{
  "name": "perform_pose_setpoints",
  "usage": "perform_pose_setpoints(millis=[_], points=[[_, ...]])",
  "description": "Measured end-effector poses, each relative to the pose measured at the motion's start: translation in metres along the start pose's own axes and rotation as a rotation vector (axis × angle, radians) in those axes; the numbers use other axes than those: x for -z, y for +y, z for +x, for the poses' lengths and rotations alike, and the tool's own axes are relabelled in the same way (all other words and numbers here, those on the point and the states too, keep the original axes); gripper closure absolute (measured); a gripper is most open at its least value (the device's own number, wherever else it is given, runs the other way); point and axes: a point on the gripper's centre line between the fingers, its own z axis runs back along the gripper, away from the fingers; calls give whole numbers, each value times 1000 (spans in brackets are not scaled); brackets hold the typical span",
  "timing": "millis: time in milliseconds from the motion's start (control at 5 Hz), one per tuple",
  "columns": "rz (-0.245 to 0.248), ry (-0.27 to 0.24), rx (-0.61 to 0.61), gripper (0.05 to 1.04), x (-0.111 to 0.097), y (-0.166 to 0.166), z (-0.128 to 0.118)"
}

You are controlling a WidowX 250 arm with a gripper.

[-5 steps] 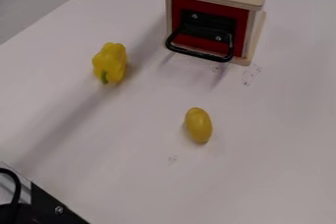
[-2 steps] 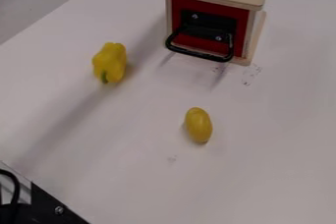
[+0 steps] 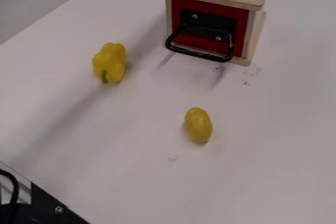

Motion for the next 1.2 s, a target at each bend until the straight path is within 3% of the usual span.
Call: perform_pose_setpoints(millis=[200, 400, 600, 1000, 1200], points=[[15, 24, 19, 591, -8, -4, -20], [-3, -2, 73, 591, -33, -32, -51], [-34, 14, 140, 591, -32, -66, -85], [-21, 159, 229, 591, 12, -102, -164], [-20, 168, 264, 591, 27, -116, -193]])
